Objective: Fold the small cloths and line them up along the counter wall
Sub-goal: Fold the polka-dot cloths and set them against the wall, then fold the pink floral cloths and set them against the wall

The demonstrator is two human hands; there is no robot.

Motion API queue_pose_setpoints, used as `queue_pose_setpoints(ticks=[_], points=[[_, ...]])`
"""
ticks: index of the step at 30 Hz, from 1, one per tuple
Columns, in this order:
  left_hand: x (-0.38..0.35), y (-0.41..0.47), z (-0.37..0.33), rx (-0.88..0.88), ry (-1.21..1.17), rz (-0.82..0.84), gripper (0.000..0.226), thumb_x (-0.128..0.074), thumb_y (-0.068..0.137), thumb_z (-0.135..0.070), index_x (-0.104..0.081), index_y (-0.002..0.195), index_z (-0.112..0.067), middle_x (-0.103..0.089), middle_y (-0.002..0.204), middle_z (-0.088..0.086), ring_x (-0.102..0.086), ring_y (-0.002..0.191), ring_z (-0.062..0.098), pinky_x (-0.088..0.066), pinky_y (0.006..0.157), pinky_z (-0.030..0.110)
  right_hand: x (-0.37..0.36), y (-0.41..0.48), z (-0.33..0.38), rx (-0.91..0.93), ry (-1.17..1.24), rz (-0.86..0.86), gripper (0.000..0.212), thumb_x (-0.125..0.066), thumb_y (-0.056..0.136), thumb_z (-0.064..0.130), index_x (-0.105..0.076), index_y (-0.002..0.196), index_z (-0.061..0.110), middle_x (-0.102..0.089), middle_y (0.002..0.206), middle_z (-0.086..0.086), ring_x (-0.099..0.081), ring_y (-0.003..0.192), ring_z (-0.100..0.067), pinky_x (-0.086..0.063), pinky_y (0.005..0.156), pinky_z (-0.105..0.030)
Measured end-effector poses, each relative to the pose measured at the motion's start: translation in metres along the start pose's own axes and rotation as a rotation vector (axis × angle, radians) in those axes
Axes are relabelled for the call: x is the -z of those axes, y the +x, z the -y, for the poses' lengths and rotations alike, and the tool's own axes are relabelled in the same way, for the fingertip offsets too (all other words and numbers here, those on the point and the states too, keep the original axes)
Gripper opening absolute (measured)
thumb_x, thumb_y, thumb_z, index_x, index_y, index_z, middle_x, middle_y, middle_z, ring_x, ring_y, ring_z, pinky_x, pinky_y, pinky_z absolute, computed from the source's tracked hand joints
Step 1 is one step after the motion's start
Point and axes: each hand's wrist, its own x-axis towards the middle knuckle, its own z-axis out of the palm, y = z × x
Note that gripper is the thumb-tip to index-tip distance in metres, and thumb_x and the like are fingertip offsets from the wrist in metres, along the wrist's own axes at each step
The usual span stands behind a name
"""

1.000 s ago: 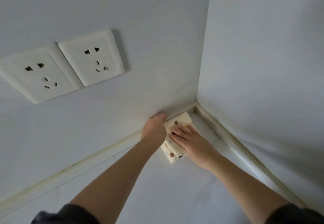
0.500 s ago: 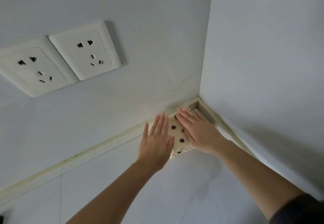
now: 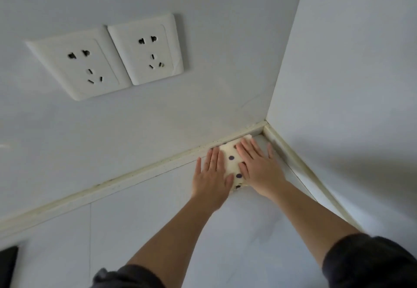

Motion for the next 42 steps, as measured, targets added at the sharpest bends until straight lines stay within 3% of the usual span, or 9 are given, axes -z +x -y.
queue_pose_setpoints(ticks=[4, 8, 13, 17, 21, 26, 33, 42], points=[[0.017, -0.064, 0.018, 0.114, -0.143, 0.033, 0.069, -0.011, 0.099, -0.051, 0.014, 0.149, -0.01, 0.018, 0.158, 0.006, 0.018, 0.145, 0.019, 0.007, 0.119, 0.038, 0.02, -0.041, 0.045, -0.082, 0.133, -0.186, 0.064, -0.011, 0.094, 0.042, -0.028, 0.149, 0.014, -0.017, 0.159, -0.004, -0.015, 0.147, -0.027, -0.013, 0.113, -0.058], [0.028, -0.168, 0.056, 0.178, -0.341, -0.093, 0.067, -0.016, 0.098, -0.052, 0.001, 0.152, -0.015, 0.003, 0.16, 0.002, 0.007, 0.147, 0.016, 0.005, 0.119, 0.033, 0.032, -0.098, 0.121, -0.082, 0.289, -0.178, 0.054, -0.036, 0.1, 0.027, -0.019, 0.152, 0.021, 0.007, 0.161, -0.003, 0.006, 0.148, -0.024, -0.004, 0.117, -0.05], [0.033, -0.311, 0.107, 0.291, -0.434, -0.205, 0.085, 0.003, 0.081, -0.062, -0.007, 0.152, -0.016, -0.01, 0.16, 0.0, 0.0, 0.147, 0.015, 0.005, 0.116, 0.028, 0.033, -0.186, 0.242, -0.068, 0.47, -0.115, 0.057, -0.04, 0.099, 0.026, -0.018, 0.152, 0.022, 0.012, 0.16, -0.003, 0.013, 0.147, -0.021, -0.001, 0.117, -0.046], [0.035, -0.435, 0.156, 0.413, -0.447, -0.309, 0.072, -0.012, 0.092, -0.055, -0.013, 0.151, -0.015, -0.016, 0.158, 0.003, -0.005, 0.147, 0.018, 0.004, 0.116, 0.029, 0.03, -0.263, 0.341, -0.023, 0.554, -0.101, 0.058, -0.046, 0.097, 0.022, -0.023, 0.15, 0.021, 0.009, 0.16, -0.003, 0.008, 0.148, -0.024, -0.004, 0.117, -0.047], [0.028, -0.556, 0.21, 0.493, -0.423, -0.387, 0.061, -0.033, 0.098, -0.043, -0.021, 0.15, -0.013, -0.023, 0.156, 0.006, -0.011, 0.147, 0.022, -0.008, 0.12, 0.038, 0.031, -0.336, 0.444, 0.061, 0.559, -0.091, 0.057, -0.043, 0.099, 0.022, -0.02, 0.151, 0.022, 0.011, 0.16, -0.003, 0.011, 0.147, -0.022, -0.002, 0.117, -0.045], [0.031, -0.685, 0.266, 0.601, -0.389, -0.459, 0.059, -0.033, 0.096, -0.044, -0.028, 0.147, -0.013, -0.025, 0.156, 0.004, -0.011, 0.147, 0.022, -0.01, 0.119, 0.04, 0.03, -0.405, 0.555, 0.216, 0.551, -0.067, 0.057, -0.041, 0.1, 0.027, -0.016, 0.152, 0.026, 0.013, 0.16, 0.0, 0.015, 0.146, -0.019, 0.0, 0.118, -0.044], [0.033, -0.776, 0.338, 0.721, -0.376, -0.552, 0.054, -0.039, 0.097, -0.04, -0.035, 0.143, -0.011, -0.028, 0.154, 0.008, -0.014, 0.146, 0.025, -0.01, 0.119, 0.041, 0.036, -0.431, 0.664, 0.374, 0.486, -0.07, 0.057, -0.042, 0.1, 0.026, -0.017, 0.151, 0.028, 0.01, 0.16, 0.001, 0.011, 0.147, -0.02, -0.003, 0.12, -0.048], [0.014, -0.83, 0.474, 0.829, -0.343, -0.481, 0.055, -0.037, 0.098, -0.043, -0.033, 0.144, -0.015, -0.022, 0.157, 0.004, -0.006, 0.147, 0.023, -0.006, 0.119, 0.043, 0.009, -0.393, 0.8, 0.454, 0.435, 0.022, 0.055, -0.038, 0.101, 0.024, -0.016, 0.151, 0.026, 0.012, 0.16, 0.0, 0.014, 0.147, -0.019, -0.003, 0.12, -0.045]])
